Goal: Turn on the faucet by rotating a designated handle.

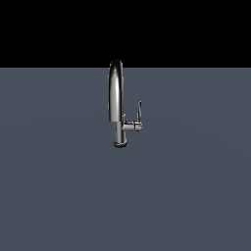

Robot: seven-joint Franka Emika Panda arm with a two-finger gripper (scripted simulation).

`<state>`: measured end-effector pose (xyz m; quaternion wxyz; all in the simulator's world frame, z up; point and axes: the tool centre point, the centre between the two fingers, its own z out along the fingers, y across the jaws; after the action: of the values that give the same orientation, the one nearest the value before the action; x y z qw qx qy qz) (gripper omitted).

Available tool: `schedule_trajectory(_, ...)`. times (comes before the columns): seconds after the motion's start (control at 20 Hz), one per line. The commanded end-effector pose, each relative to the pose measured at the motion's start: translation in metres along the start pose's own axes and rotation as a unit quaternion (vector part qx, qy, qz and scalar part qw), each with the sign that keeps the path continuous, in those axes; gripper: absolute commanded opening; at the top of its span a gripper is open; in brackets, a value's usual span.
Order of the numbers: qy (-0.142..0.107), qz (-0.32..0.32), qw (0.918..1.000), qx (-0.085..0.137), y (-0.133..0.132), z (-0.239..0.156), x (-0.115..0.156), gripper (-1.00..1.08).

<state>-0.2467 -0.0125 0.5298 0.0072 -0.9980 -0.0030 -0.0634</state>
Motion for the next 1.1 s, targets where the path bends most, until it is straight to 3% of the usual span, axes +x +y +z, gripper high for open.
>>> schedule_trajectory(0.0,0.000,0.000,1.0000,0.000,0.000,0.000,0.000,-1.00)
schedule_trajectory(0.55,-0.020,0.021,0.9994,0.018,0.000,0.005,0.016,-1.00)
schedule_trajectory(1.05,-0.076,0.078,0.9919,0.066,0.004,0.022,0.060,-1.00)
